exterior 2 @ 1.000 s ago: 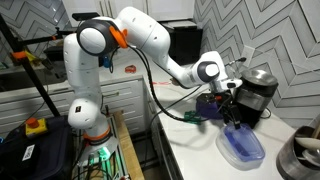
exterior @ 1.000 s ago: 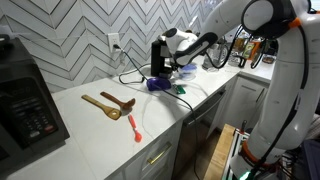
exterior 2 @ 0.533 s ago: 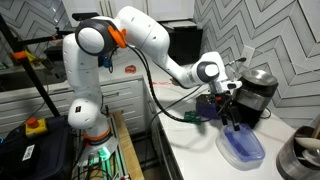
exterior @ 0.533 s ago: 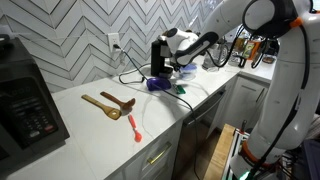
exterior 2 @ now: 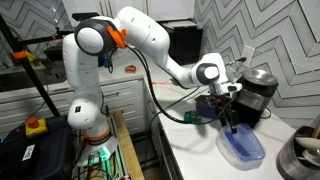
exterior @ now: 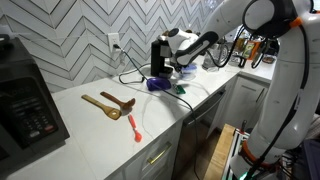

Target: Remove the small lunch box from the bigger lunch box, then open the small lunch box and add green object, then close it

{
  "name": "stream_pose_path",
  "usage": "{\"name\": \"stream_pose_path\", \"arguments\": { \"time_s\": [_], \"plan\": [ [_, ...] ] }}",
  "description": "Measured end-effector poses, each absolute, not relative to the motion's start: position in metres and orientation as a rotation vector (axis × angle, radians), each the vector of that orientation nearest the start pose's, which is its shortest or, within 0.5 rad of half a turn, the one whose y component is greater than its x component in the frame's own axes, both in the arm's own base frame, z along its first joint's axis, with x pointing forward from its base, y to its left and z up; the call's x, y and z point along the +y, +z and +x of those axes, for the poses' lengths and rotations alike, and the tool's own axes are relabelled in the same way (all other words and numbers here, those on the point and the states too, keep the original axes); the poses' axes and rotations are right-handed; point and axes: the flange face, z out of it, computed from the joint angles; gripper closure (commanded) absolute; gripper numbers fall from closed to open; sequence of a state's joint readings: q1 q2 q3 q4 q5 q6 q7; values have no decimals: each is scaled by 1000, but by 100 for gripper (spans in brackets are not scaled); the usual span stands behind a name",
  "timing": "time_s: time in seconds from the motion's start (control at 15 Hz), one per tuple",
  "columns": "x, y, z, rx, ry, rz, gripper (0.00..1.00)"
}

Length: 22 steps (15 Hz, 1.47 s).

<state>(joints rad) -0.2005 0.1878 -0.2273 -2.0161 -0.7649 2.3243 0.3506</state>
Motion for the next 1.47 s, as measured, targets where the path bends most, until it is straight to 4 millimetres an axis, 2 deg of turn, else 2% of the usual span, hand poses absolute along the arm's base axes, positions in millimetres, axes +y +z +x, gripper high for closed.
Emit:
{"name": "stream_pose_path", "arguments": {
  "time_s": [0.13,0.33,0.4,0.53,0.8,1.0,1.13,1.47],
  "plan": [
    [-257,377,543,-323,99,2505,51],
    [-257,377,543,-306,89,2521,62],
    [-257,377,543,-299,86,2524,59],
    [-257,377,543,-287,83,2525,61],
    [-259,378,543,-267,77,2526,80],
    [-260,381,543,-255,77,2526,82],
    [-260,382,543,-251,77,2525,90],
    [-262,386,544,-234,80,2521,92]
  ]
}}
